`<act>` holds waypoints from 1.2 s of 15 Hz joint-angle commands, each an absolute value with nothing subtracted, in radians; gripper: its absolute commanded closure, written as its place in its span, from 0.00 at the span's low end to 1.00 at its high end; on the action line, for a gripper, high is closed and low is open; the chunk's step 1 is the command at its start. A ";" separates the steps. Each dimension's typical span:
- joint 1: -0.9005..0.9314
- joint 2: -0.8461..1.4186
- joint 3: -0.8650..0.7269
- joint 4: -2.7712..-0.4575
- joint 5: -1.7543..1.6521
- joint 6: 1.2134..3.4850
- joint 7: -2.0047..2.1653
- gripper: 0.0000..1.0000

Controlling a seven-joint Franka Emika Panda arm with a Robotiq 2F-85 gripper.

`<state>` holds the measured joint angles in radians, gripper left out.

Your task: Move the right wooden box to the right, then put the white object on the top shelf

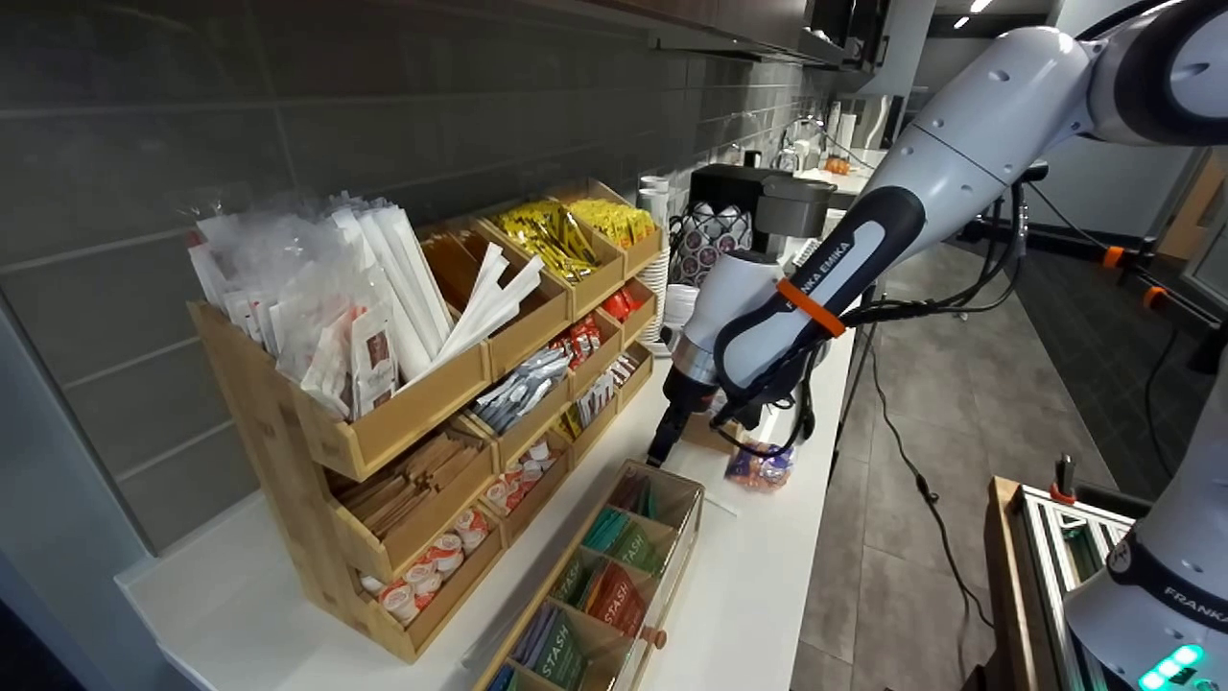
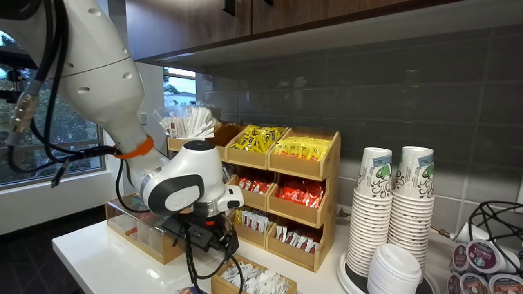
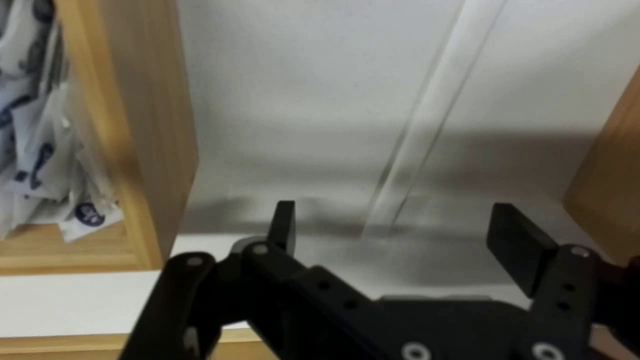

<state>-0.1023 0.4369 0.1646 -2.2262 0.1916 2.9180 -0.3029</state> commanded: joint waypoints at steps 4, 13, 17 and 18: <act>-0.112 0.488 0.174 -2.196 0.169 2.937 -0.262 0.55; -0.099 0.488 0.157 -2.186 0.151 2.929 -0.227 1.00; -0.117 0.451 0.181 -2.201 0.171 2.922 -0.219 1.00; -0.122 0.434 0.190 -2.209 0.178 2.919 -0.219 1.00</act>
<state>-0.1047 0.4678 0.1644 -2.1949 0.1728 2.9192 -0.2442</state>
